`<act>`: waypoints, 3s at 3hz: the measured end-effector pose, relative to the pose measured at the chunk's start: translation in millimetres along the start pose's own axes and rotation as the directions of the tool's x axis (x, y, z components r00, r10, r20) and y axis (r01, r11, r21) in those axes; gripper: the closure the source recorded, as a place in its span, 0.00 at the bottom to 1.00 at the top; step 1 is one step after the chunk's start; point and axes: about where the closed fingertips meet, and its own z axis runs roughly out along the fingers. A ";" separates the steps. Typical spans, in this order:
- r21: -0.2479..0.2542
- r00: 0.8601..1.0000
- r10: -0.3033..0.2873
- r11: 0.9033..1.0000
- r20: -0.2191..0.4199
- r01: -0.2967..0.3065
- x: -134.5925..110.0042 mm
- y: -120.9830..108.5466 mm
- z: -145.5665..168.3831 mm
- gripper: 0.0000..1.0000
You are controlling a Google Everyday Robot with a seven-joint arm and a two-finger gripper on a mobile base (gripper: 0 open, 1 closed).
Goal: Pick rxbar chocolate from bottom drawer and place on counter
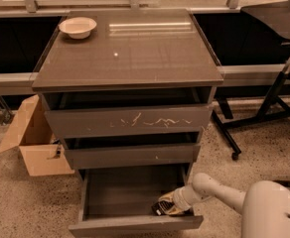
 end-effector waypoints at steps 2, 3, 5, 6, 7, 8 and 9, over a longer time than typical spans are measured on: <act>0.123 0.992 -0.126 0.985 0.010 0.124 -33.7 -28.8 -71.3 1.00; 0.168 0.978 -0.209 0.964 0.003 0.206 -67.5 -33.0 -107.2 1.00; 0.220 0.958 -0.281 0.940 0.058 0.262 -91.9 -49.5 -123.5 1.00; 0.273 0.908 -0.401 0.893 0.119 0.359 -140.1 -80.4 -155.7 1.00; 0.321 0.830 -0.530 0.827 0.174 0.461 -199.8 -126.0 -188.7 1.00; 0.334 0.766 -0.616 0.772 0.185 0.540 -245.6 -162.5 -211.0 1.00; 0.334 0.766 -0.616 0.772 0.185 0.540 -245.6 -162.5 -211.0 1.00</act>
Offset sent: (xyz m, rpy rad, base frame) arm 0.0062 -0.0121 0.1329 0.1226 -0.2292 0.0777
